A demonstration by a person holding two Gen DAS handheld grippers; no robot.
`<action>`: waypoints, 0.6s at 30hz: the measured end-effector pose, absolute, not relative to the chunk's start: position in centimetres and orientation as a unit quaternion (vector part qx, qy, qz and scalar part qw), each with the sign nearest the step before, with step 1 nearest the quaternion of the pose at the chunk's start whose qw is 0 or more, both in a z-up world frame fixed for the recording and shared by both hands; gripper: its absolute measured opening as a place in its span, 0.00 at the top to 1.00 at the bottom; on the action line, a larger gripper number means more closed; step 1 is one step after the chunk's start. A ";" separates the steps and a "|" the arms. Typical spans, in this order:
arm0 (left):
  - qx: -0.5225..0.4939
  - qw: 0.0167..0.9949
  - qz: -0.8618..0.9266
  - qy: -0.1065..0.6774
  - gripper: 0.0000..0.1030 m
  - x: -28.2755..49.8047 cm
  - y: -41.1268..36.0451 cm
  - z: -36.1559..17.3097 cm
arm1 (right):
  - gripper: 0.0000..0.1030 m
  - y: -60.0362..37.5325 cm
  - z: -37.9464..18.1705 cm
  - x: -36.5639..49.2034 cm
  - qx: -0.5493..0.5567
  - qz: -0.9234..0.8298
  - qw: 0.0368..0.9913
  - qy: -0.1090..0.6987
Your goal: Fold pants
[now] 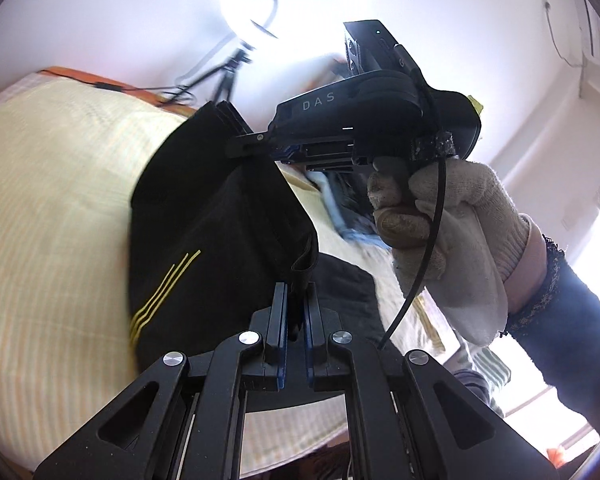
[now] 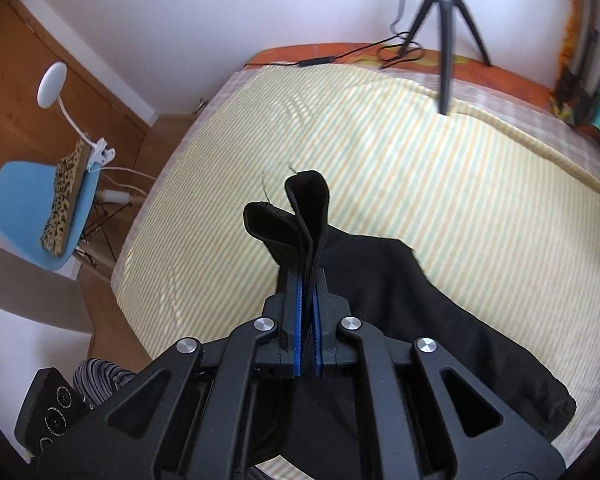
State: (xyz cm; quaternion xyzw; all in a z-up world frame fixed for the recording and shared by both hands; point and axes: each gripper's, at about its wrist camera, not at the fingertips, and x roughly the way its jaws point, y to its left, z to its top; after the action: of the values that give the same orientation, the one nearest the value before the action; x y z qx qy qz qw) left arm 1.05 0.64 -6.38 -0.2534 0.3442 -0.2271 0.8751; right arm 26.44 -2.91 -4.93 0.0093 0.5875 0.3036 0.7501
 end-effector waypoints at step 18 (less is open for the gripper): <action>-0.187 0.835 -0.328 0.401 0.95 7.0 -10.4 -9.2 | 0.95 -22.5 -6.2 24.6 0.118 0.212 0.778 0.580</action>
State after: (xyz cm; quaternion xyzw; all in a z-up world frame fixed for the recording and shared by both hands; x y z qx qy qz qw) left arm 6.98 -10.43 -9.19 -0.1869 0.4011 -0.3277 0.8348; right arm 24.57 -22.47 -6.19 0.1175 0.5798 0.2116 0.7780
